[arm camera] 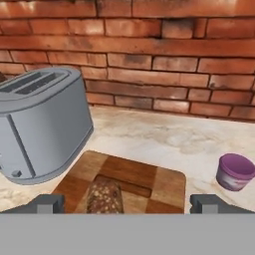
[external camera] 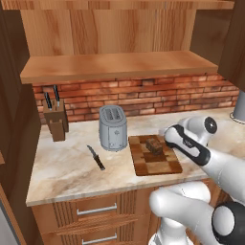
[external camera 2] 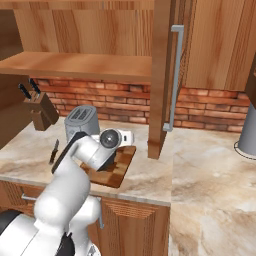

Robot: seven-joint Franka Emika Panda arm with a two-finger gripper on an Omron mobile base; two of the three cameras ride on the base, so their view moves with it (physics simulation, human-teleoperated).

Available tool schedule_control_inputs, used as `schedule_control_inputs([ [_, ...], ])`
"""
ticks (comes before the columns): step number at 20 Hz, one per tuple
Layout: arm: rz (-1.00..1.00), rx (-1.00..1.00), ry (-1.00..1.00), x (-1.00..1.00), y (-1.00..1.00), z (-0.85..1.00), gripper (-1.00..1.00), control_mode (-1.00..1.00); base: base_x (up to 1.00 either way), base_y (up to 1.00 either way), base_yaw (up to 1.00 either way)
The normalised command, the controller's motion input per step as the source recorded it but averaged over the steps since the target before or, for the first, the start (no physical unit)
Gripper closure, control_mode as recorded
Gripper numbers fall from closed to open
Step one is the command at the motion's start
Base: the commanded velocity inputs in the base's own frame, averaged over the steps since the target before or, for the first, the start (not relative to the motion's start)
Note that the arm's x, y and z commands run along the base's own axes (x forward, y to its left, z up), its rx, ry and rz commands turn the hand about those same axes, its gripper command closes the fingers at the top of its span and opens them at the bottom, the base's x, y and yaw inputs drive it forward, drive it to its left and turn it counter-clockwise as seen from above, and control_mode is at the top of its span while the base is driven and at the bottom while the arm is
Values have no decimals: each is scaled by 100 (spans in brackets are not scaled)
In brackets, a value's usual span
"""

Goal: Pick the bread, place it on the cutting board, pick the jam, place it on the counter, and close the cabinet.

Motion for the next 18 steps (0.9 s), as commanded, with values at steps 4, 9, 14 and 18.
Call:
schedule_control_inputs([
  [4,0,1,0,-35,0,32,-100,-100,0,0,0],
  [9,0,0,0,-36,0,33,-100,-100,0,0,0],
  [14,0,1,0,-32,0,39,-100,-100,0,0,0],
  [18,0,2,0,-29,0,42,-100,-100,0,0,0],
])
